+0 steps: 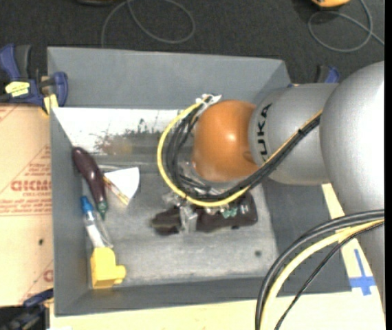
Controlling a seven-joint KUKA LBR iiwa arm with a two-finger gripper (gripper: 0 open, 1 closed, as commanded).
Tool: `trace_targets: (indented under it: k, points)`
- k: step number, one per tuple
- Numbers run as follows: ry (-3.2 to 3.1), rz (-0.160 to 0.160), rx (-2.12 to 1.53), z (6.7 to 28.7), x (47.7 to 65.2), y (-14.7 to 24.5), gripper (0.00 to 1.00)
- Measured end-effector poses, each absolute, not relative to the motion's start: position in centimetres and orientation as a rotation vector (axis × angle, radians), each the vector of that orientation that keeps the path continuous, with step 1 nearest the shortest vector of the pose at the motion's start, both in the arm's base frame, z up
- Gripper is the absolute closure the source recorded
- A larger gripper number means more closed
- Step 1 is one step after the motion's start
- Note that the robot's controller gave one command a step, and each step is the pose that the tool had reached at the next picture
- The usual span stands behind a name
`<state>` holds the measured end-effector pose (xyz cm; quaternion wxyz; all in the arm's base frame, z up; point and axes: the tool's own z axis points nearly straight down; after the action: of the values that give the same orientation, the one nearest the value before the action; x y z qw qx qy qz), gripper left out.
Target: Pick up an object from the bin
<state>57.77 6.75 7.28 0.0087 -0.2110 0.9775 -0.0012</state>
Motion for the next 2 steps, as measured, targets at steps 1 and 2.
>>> trace_targets:
  k: [1, 2]
  points:
    - [3.046, -0.004, -0.681, 18.55, 58.86, 6.02, 1.0]
    - [3.047, -0.002, -0.68, 18.54, 58.86, 6.04, 1.0]
